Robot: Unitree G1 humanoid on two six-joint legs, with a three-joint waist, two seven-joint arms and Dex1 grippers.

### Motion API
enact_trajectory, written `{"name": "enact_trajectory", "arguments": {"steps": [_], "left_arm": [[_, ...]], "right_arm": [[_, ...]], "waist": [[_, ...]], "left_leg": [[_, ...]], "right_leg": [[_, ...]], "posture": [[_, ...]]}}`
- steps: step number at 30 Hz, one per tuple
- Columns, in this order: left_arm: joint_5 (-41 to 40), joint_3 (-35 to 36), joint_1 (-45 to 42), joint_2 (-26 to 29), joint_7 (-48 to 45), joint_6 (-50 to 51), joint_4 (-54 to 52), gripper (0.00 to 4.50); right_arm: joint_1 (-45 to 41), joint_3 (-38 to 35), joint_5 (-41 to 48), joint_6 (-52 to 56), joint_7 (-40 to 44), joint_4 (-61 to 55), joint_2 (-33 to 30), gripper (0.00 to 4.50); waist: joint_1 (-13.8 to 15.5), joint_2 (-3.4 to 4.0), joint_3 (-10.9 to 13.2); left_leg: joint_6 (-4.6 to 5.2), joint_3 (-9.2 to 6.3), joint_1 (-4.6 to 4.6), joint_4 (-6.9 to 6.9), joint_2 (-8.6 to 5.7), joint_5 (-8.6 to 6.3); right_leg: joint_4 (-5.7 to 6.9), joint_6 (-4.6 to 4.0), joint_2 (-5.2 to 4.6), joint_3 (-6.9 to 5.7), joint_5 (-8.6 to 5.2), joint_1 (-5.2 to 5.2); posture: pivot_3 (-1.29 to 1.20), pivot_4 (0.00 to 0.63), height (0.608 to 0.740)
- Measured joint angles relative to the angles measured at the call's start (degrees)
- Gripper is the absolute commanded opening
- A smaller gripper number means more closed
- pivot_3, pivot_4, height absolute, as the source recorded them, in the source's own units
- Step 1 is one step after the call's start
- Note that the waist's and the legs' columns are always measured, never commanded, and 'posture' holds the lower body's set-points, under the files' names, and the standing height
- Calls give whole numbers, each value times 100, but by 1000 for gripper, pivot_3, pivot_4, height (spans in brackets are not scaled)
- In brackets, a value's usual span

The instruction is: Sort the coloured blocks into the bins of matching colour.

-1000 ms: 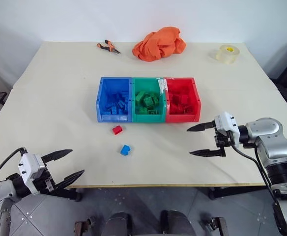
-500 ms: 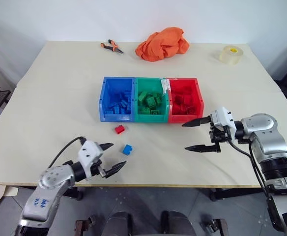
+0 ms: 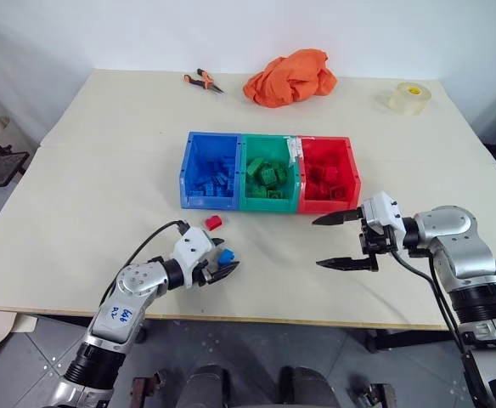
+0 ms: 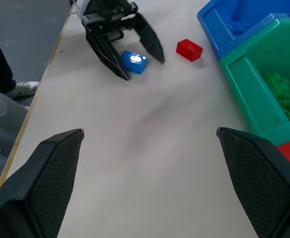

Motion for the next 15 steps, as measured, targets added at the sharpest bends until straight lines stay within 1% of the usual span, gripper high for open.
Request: {"name": "enact_trajectory", "arguments": {"steps": [3, 6, 10, 15], "left_arm": [[2, -39, 16, 33, -14, 3, -47, 1498], [1, 31, 14, 53, 46, -50, -20, 1453], [-3, 446, -333, -131, 276, -463, 489, 1453], [-128, 842, -1301, -461, 419, -1085, 955, 1453]], "right_arm": [[21, -16, 2, 6, -60, -48, -3, 4500], [37, -109, 2, 5, -94, -46, -25, 4500], [53, -204, 0, 2, -161, -39, -29, 4500], [65, -206, -5, -6, -234, -36, -22, 4500]], "waist": [[-5, 0, 0], [-12, 0, 0], [-8, -1, 1], [23, -2, 1]], "left_leg": [[0, 1, 1, 0, 1, 0], [0, 2, 1, 0, 3, 0], [0, 4, -4, 3, 4, 0], [5, 1, -6, 9, -5, -3]], "right_leg": [[0, 0, 1, 0, 0, 1], [0, 0, 3, 0, 0, 0], [0, 0, 5, -10, 0, -5], [0, 8, 4, -21, 4, -1]], "posture": [[0, 150, 740], [0, 150, 740], [0, 150, 740], [0, 150, 740]]}}
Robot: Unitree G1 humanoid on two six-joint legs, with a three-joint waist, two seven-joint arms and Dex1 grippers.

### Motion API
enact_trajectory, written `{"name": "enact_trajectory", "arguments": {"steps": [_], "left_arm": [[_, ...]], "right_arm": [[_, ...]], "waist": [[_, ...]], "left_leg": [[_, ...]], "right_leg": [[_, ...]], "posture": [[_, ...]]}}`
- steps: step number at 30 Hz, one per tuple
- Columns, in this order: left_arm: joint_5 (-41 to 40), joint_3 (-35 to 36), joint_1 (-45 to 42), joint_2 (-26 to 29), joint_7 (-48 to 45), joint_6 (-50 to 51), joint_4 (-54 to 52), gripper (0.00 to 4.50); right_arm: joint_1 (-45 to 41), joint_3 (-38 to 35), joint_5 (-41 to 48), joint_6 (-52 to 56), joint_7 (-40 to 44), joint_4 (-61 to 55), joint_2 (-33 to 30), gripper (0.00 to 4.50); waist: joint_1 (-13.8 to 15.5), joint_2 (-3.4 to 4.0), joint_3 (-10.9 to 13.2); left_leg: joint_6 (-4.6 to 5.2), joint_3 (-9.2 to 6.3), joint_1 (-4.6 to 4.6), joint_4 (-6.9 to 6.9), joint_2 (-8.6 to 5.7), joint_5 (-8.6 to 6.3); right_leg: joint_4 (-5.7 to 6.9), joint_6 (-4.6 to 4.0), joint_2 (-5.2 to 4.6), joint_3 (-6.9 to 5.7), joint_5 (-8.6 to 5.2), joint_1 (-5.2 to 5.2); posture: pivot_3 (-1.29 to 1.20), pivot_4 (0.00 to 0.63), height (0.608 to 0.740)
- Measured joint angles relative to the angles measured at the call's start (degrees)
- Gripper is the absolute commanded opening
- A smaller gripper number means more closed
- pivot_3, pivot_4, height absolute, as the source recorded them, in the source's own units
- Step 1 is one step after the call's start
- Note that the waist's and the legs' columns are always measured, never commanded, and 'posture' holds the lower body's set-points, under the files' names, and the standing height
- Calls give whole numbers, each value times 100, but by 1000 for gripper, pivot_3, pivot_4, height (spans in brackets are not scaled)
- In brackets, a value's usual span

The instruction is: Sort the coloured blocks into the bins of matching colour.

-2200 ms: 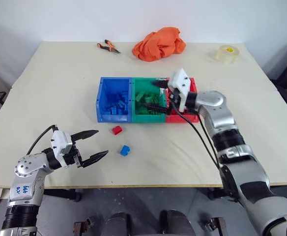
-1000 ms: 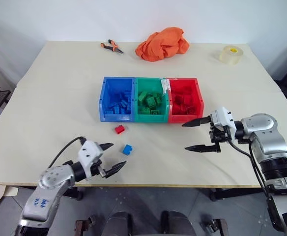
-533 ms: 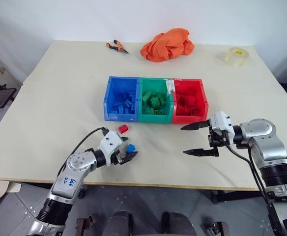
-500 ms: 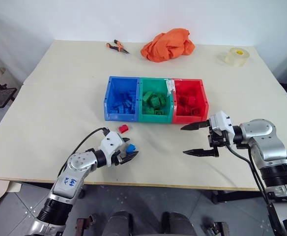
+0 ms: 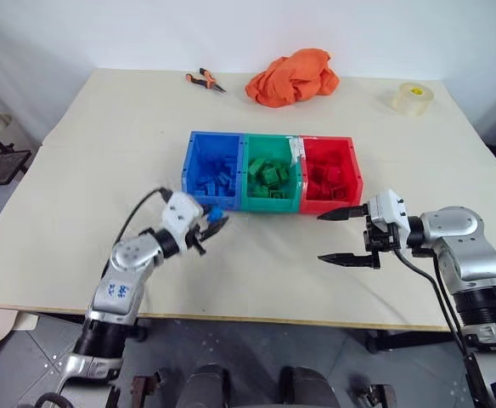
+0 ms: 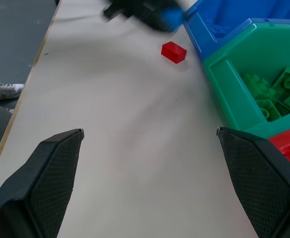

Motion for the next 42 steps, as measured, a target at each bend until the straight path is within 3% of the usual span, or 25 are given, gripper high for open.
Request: {"name": "enact_trajectory", "arguments": {"steps": [5, 9, 15, 21, 23, 26, 32, 36, 42], "left_arm": [[282, 108, -774, -251, 455, -620, 1075, 1453], [551, 102, -1450, -557, 810, -1164, 2481, 2750], [677, 56, -1526, -539, 746, -1627, 2874, 4471], [152, -2, -372, -76, -302, -1120, 1180, 4471], [-358, 87, 505, 446, -857, -683, 116, 4471], [-800, 462, 1430, 1136, -1394, -263, -567, 4471], [-1379, 1556, 2585, 2077, -2077, 146, -805, 4471], [-1394, 1702, 2972, 2184, -2293, 197, -774, 4471], [-1367, 1675, 2717, 2119, -2189, 231, -792, 4471]], "right_arm": [[6, -2, -2, -14, -72, 28, 11, 4500], [3, 5, -3, -26, -112, 55, 83, 4500], [5, 4, -3, -25, -165, 51, 116, 4500], [70, 0, -2, -16, -193, 13, 131, 4500], [90, -2, 3, -17, -189, -6, 139, 4500], [99, 10, 3, -22, -161, 28, 151, 4500], [-105, 37, -3, -53, -76, 254, 238, 4500], [-220, 46, -17, -147, -26, 410, 262, 4500], [-230, 46, -54, -190, 44, 548, 273, 4500]], "waist": [[-7, -1, 0], [-8, -7, 3], [-16, -12, 6], [-32, -11, 7], [-93, -10, 7], [-167, -7, 10], [-154, 5, 16], [-152, 6, 17], [-176, 7, 17]], "left_leg": [[0, 8, 3, 0, 1, 0], [2, 14, 0, -1, 0, 0], [2, 15, -1, -2, 1, 0], [2, 12, 0, -2, 4, 0], [0, 14, 4, -8, 10, -2], [-3, 9, 3, -5, 16, -1], [1, -3, 5, -6, 11, -9], [0, -12, 2, -7, 11, -15], [-1, -9, 4, -7, 14, -15]], "right_leg": [[2, 1, 8, -16, 0, -1], [2, 5, 8, -15, 3, -7], [2, 6, 8, -14, 3, -9], [2, 6, 8, -7, 3, -9], [2, 4, 7, 4, 2, -10], [0, -4, 6, 13, -2, -8], [2, -6, -12, 26, -3, -4], [1, -6, -18, 24, -3, -4], [2, -6, -14, 24, -3, -3]], "posture": [[0, 150, 740], [0, 150, 740], [0, 150, 740], [0, 150, 740], [0, 150, 740], [0, 150, 740], [0, 150, 740], [0, 150, 740], [0, 150, 740]]}}
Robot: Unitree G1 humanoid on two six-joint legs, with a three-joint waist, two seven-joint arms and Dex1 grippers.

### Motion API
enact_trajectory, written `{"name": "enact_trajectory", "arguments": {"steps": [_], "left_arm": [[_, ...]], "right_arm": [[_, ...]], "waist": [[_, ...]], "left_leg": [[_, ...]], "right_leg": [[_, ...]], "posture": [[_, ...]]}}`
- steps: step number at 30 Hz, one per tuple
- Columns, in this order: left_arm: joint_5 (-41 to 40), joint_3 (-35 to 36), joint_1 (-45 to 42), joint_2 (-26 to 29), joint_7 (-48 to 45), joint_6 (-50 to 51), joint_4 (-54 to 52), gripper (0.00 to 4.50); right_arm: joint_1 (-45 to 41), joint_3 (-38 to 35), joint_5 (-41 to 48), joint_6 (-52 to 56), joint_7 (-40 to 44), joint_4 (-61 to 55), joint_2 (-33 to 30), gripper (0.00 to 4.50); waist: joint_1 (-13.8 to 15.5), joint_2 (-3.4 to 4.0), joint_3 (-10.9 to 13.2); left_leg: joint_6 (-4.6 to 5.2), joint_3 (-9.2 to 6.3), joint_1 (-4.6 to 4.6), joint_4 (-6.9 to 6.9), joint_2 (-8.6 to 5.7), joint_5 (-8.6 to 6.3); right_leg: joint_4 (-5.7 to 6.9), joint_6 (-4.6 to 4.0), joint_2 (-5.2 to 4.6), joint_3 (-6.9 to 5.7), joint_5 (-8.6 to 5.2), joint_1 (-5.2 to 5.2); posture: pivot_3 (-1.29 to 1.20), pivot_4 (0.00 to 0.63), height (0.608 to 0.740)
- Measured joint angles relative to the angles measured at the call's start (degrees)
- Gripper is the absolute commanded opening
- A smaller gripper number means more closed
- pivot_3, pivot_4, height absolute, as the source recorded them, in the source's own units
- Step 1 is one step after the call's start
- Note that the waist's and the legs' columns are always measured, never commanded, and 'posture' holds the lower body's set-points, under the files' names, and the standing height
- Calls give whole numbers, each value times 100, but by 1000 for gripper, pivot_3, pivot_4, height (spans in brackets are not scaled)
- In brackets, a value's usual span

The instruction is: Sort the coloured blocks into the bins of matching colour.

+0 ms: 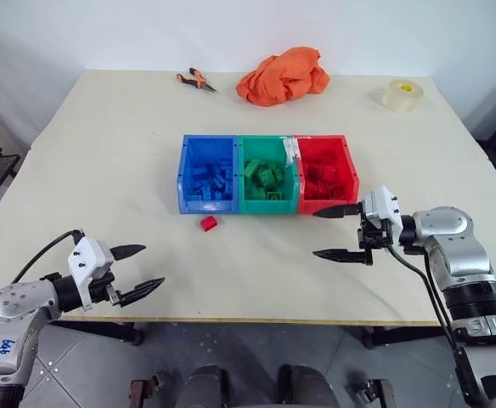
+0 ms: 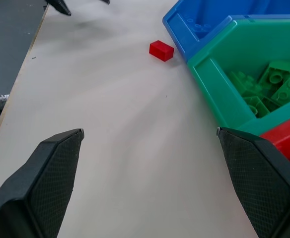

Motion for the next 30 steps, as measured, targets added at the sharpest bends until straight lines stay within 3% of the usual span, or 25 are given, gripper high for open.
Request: {"name": "enact_trajectory", "arguments": {"steps": [7, 14, 23, 30], "left_arm": [[796, -1016, -882, -641, 848, 149, 33, 4471], [1353, -1742, -1644, -1472, 1348, 21, 814, 4471], [1634, -1923, -2385, -1907, 1485, -483, 1793, 4471], [1678, -1934, -2447, -1968, 1555, -286, 1754, 4471]], "right_arm": [[-21, -3, -5, -72, 8, 49, 47, 4500], [78, -29, -5, -69, -2, -38, 33, 4500], [296, -59, 2, 52, -89, -333, -72, 4500], [400, -97, 19, 162, -164, -513, -145, 4500]], "waist": [[10, 0, -1], [24, -3, -2], [70, -3, -3], [104, -4, -4]], "left_leg": [[1, 5, 1, 1, -7, 1], [3, 18, 2, 6, -7, 2], [6, 23, 5, 11, -9, 4], [6, 25, 5, 13, -9, 4]], "right_leg": [[9, 2, 13, -4, 1, 0], [11, 3, 17, -18, 2, -4], [10, 7, 17, -24, 4, -1], [10, 9, 17, -22, 5, -1]], "posture": [[0, 150, 740], [0, 150, 740], [0, 150, 740], [0, 150, 740]]}}
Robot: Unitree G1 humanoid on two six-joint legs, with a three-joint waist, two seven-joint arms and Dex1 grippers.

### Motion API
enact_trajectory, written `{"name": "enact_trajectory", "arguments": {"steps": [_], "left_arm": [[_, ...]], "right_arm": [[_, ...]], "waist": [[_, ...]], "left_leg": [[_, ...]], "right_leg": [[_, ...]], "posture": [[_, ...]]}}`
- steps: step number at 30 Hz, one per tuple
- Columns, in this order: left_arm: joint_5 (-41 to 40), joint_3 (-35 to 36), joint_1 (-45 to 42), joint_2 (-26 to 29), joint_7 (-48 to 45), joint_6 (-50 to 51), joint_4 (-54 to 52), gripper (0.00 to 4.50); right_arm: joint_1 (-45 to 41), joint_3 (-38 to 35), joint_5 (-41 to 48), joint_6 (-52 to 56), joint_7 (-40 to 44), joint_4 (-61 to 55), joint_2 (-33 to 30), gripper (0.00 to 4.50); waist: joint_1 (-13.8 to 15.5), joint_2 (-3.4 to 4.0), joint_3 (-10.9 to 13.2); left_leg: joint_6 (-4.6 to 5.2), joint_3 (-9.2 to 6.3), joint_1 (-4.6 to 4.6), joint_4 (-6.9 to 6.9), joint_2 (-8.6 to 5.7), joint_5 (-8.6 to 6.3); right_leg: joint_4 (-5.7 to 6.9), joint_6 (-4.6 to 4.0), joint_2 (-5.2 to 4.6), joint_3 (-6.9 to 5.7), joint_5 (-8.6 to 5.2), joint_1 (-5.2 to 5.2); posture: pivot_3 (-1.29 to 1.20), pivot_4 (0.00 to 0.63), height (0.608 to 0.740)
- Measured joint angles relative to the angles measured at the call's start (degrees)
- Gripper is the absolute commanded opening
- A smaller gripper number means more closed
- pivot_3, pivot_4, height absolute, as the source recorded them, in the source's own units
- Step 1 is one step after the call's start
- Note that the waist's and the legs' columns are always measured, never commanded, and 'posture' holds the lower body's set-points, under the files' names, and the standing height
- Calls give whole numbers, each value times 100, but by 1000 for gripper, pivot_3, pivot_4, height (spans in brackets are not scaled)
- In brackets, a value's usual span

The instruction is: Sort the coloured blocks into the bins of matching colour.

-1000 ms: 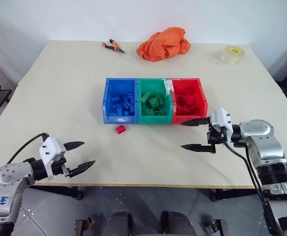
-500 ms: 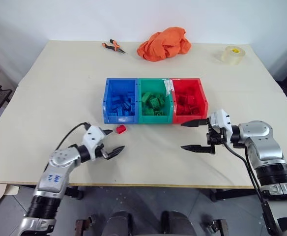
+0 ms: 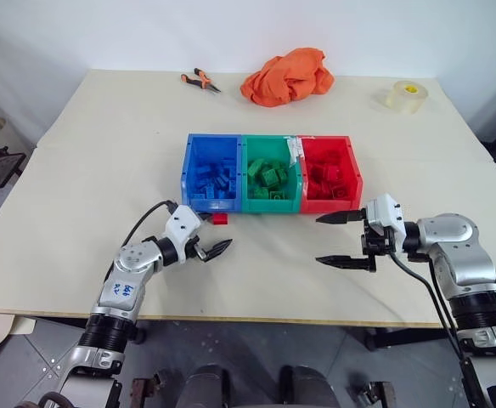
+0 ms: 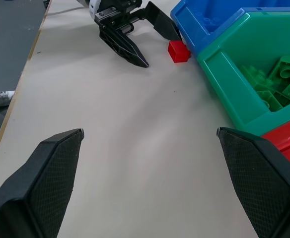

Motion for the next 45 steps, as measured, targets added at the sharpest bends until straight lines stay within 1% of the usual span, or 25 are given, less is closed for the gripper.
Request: {"name": "enact_trajectory", "arguments": {"steps": [8, 11, 16, 18, 21, 24, 29, 32, 36, 40, 45], "left_arm": [[1, -25, -106, -24, -160, -132, 176, 4471], [-1, -107, -223, -109, -312, -195, 330, 4471], [-17, -288, -240, -147, -642, -185, 286, 4471], [-44, -353, -186, -145, -752, -129, 157, 4471], [-110, -395, 123, -87, -843, 98, -329, 4471], [-144, -367, 308, -28, -790, 351, -701, 4471], [-197, -2, 374, 157, -495, 654, -1082, 4471], [-197, 226, 347, 160, -223, 757, -1036, 4471], [-193, 293, 169, 124, -52, 724, -734, 4471], [-197, 288, 84, 113, -91, 689, -522, 4471], [-204, 198, -177, 128, -389, 565, -156, 4471]], "right_arm": [[10, -9, 2, 27, -28, -35, -1, 4500], [-12, -9, 2, 33, -29, -34, -1, 4500], [-26, -9, 2, 53, -29, -34, -1, 4500], [-27, -9, 2, 70, -30, -34, -1, 4500], [-30, -9, 1, 122, -34, -35, -1, 4500], [-30, -9, 0, 137, -40, -35, -1, 4500], [-43, -8, -2, 140, -61, -36, -1, 4500], [-72, -8, -4, 136, -63, -19, 1, 4500], [-228, -3, -13, 120, -96, 32, 30, 4500], [-242, -3, -17, 88, -159, 93, 99, 4500], [-98, -8, -15, 7, -307, 58, 175, 4500]], "waist": [[25, -1, 0], [63, -1, 0], [56, -1, -1], [50, -1, -1], [43, -1, -1], [43, -2, -1], [43, -1, -1], [50, -2, 0], [48, -2, 0], [47, -2, 0], [60, -3, 0]], "left_leg": [[0, 2, 0, 0, -1, 0], [2, 1, -2, 3, -5, 0], [4, 2, -1, 2, -5, -1], [4, 3, -1, 2, -5, -1], [3, 2, -3, 1, -1, -1], [3, 2, -3, 2, 1, -1], [3, 1, -3, 1, 1, -1], [4, 0, -4, 1, -1, -1], [4, 0, -3, 1, -1, -1], [4, 2, -4, 0, -1, -1], [4, 0, -5, 1, -3, -1]], "right_leg": [[-2, 0, 0, 0, 0, 0], [-2, 3, -1, 0, 2, 1], [-2, 5, 0, 0, 2, 1], [-3, 5, 1, 1, 2, 1], [-5, 4, 2, 2, 2, -1], [-8, 4, 2, 3, 2, 0], [-8, 4, 0, 3, 2, 0], [-9, 4, -1, 2, 2, 1], [-9, 4, 0, 1, 2, 0], [-9, 4, 1, 1, 2, -1], [-7, 5, 1, 0, 2, 0]], "posture": [[0, 150, 740], [0, 150, 740], [0, 150, 740], [0, 150, 740], [0, 150, 740], [0, 150, 740], [0, 150, 740], [0, 150, 740], [0, 150, 740], [0, 150, 740], [0, 150, 740]]}}
